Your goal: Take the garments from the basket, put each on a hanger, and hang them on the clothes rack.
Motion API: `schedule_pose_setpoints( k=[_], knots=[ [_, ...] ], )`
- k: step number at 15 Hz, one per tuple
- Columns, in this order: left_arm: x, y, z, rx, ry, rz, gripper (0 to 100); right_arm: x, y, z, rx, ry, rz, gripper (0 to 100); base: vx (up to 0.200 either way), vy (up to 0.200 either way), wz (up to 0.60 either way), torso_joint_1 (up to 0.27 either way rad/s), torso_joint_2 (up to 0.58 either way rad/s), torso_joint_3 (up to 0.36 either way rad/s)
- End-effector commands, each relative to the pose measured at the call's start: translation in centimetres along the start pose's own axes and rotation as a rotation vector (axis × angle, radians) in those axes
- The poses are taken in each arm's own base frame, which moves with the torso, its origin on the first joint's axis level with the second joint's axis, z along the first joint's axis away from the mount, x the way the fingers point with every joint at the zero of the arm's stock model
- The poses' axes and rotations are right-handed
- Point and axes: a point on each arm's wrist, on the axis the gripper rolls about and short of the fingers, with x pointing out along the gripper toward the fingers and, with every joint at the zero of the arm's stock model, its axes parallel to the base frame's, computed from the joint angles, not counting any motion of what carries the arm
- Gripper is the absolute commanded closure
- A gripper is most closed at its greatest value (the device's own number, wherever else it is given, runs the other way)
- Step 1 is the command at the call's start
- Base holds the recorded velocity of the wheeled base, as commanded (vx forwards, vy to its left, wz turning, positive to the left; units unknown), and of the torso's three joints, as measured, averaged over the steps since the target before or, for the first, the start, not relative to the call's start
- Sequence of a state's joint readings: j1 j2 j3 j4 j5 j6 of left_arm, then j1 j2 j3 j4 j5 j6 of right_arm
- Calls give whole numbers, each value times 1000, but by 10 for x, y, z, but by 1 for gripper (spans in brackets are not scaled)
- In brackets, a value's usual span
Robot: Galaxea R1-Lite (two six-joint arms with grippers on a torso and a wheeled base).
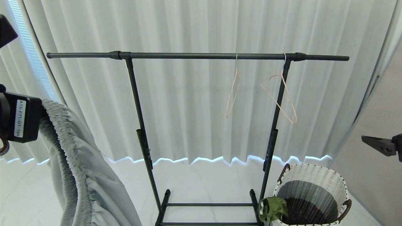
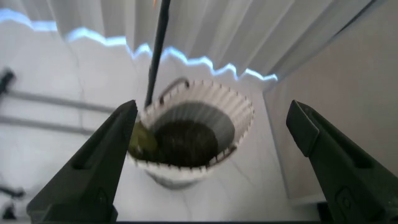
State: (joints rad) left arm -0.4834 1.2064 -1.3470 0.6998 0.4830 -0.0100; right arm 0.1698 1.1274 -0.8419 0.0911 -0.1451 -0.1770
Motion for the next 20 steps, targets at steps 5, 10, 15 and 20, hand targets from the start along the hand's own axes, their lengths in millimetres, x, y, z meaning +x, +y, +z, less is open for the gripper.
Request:
schedule_pose_setpoints(
  k=[5,10,15,20],
  knots=[
    [5,-2,-7,11,22,2,100,23,0,18,49,5,1,0,0,0,0,205,-503,-294],
    [-4,1,-11,6,3,-6,100,33,1,24,51,-42,-4,0,0,0,0,161,-372,-211],
    [-2,-2,-12,16,11,-15,100,46,3,24,53,-32,6,0,40,0,0,9,-16,-9],
    [4,-5,-19,34,44,-17,100,69,0,24,60,-38,55,0,200,0,0,-5,0,0]
  ],
)
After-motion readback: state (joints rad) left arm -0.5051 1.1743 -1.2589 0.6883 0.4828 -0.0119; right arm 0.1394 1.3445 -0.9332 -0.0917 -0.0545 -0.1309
